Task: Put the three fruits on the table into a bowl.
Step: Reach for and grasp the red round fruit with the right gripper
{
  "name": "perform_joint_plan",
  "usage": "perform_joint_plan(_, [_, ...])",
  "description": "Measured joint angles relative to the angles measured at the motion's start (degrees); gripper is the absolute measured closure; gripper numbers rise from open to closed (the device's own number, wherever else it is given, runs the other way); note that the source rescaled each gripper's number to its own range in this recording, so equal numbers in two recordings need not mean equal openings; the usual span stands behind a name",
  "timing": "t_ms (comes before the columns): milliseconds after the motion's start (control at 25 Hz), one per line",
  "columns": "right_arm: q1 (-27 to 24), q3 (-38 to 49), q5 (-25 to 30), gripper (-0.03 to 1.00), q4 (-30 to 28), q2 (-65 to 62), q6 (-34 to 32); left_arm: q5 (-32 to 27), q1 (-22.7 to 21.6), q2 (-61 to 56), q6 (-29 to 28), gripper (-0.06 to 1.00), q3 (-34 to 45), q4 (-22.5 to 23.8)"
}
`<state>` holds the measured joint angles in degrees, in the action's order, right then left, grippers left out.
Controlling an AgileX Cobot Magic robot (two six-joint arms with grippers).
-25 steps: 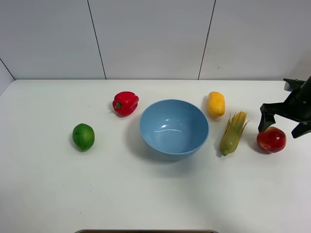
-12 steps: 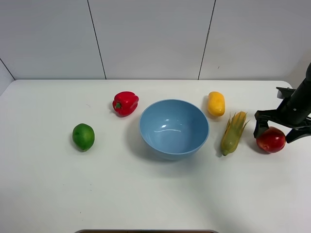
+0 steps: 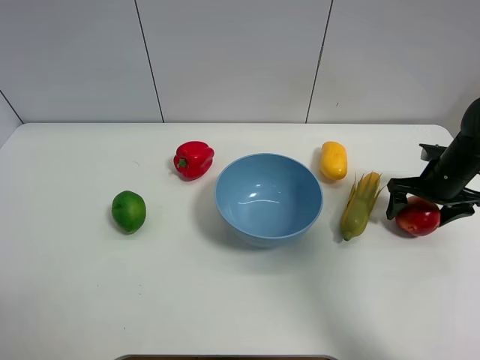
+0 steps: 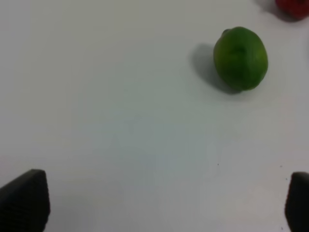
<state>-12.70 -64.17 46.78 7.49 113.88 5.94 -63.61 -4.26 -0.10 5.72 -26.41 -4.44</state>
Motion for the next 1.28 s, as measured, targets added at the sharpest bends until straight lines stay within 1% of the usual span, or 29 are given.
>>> perform_joint_plan(280, [0.0, 0.0, -2.59, 0.26, 0.2, 1.03, 0.17, 0.0, 0.0, 0.0, 0.0, -0.06, 0.0, 0.0])
perform_joint_plan(1280, [0.0, 0.0, -3.45, 0.26, 0.43, 2.3, 0.56, 0.0, 0.0, 0.0, 0.0, -0.06, 0.0, 0.0])
